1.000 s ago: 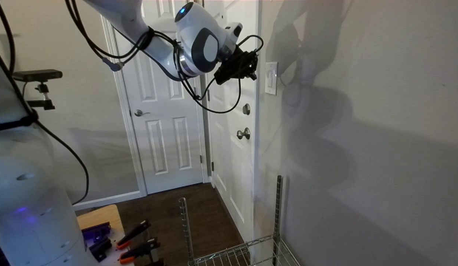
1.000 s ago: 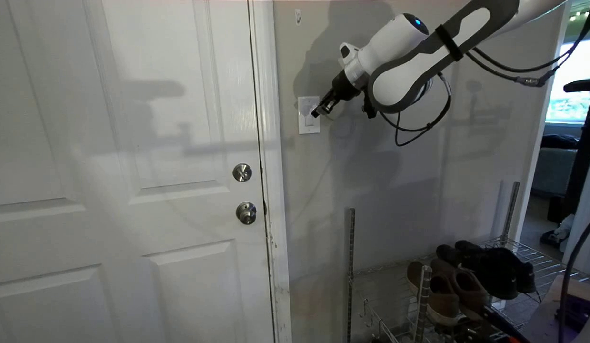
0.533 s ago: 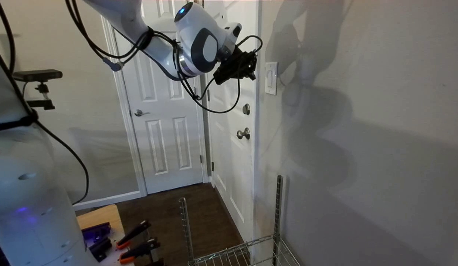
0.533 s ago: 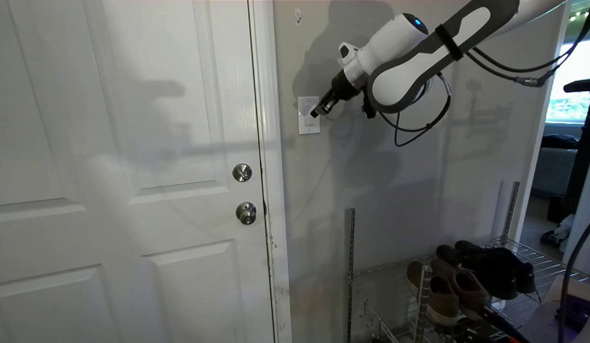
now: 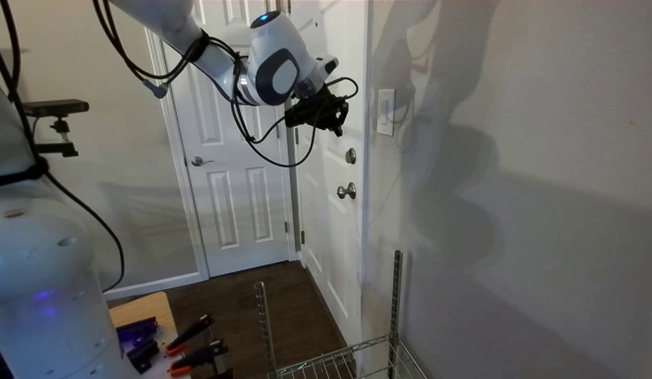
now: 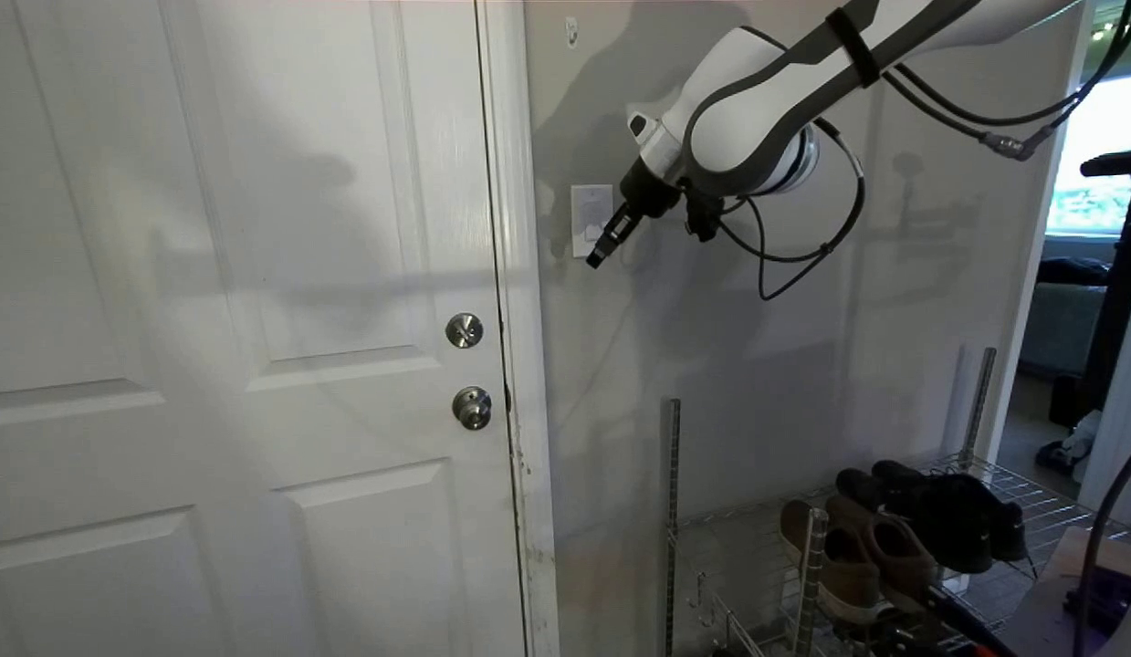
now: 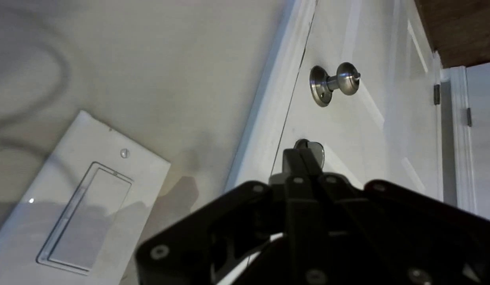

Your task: Press the switch on top to turn on the light

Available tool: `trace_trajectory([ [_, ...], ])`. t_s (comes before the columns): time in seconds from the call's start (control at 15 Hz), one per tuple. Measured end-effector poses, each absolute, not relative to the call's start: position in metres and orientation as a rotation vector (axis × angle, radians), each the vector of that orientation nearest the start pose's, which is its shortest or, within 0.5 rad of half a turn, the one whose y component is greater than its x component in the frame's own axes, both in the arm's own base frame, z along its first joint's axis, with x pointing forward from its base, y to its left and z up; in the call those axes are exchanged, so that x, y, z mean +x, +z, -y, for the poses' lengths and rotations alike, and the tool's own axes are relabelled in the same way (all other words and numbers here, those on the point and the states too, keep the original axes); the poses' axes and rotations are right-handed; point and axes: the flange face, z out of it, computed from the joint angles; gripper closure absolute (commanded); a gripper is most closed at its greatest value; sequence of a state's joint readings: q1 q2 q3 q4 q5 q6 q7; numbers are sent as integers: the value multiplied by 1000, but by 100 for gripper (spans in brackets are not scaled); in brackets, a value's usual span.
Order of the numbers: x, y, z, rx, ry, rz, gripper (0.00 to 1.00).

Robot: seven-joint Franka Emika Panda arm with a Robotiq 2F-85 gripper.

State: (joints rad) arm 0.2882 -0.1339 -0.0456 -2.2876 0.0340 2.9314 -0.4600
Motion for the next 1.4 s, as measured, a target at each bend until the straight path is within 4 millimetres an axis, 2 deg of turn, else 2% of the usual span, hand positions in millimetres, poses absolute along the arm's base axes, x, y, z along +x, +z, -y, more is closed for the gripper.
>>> trace_trajectory([
  [0.27,534,503,-104,-2829,-1219,919,97],
  [0.4,536,504,-99,-2836,-1223,905,97],
  [1.4,537,502,-99,-2836,-1224,905,97],
])
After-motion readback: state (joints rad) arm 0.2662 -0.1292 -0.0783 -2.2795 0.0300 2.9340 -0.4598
